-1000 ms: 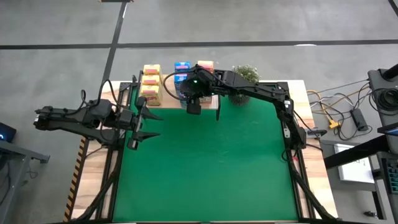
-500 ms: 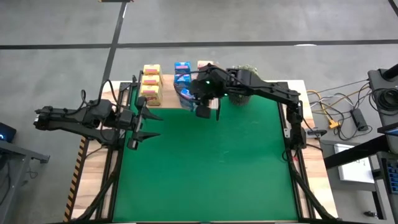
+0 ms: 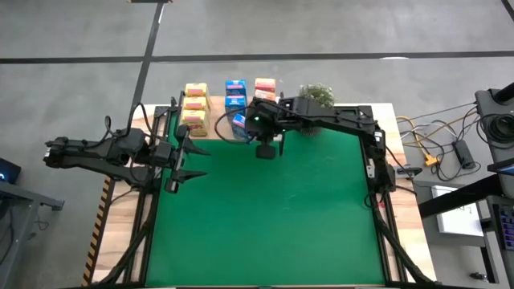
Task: Stack cereal on shelf
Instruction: Put the blue cereal box on the shelf
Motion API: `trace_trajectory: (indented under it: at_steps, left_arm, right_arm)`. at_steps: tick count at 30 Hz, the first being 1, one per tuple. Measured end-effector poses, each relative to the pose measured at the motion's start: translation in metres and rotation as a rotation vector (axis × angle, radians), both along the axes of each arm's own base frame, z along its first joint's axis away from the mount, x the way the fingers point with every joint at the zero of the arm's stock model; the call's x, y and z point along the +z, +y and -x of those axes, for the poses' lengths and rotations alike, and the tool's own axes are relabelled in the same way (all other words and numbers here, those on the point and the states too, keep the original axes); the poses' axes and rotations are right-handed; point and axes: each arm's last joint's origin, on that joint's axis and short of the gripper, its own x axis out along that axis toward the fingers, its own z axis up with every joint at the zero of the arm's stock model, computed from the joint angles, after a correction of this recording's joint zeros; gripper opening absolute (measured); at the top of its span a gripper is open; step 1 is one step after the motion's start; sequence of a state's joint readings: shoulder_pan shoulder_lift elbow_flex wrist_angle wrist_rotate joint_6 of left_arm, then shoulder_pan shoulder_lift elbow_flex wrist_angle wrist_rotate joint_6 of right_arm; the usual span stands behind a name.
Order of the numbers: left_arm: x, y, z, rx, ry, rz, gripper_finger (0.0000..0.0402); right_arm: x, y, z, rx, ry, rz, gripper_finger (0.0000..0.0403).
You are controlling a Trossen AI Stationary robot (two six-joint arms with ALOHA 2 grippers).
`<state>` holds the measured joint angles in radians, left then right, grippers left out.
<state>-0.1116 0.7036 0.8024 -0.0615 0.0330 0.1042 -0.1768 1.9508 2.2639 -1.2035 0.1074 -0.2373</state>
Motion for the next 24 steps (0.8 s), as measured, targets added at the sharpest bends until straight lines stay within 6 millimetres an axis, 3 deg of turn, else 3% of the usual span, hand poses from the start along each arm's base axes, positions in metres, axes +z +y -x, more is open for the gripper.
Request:
trace_trajectory:
  at_steps: [14,24]
  left_arm:
    - [0.0,0.0,0.0,0.001,-0.002,-0.01,0.0231]
    - [0.0,0.0,0.0,0.0,-0.002,-0.01,0.0231]
  right_arm:
    - [0.002,-0.006,-0.018,0.018,-0.136,0.14,0.0012]
    - [-0.009,-0.011,-0.025,0.025,-0.134,0.225,0.0012]
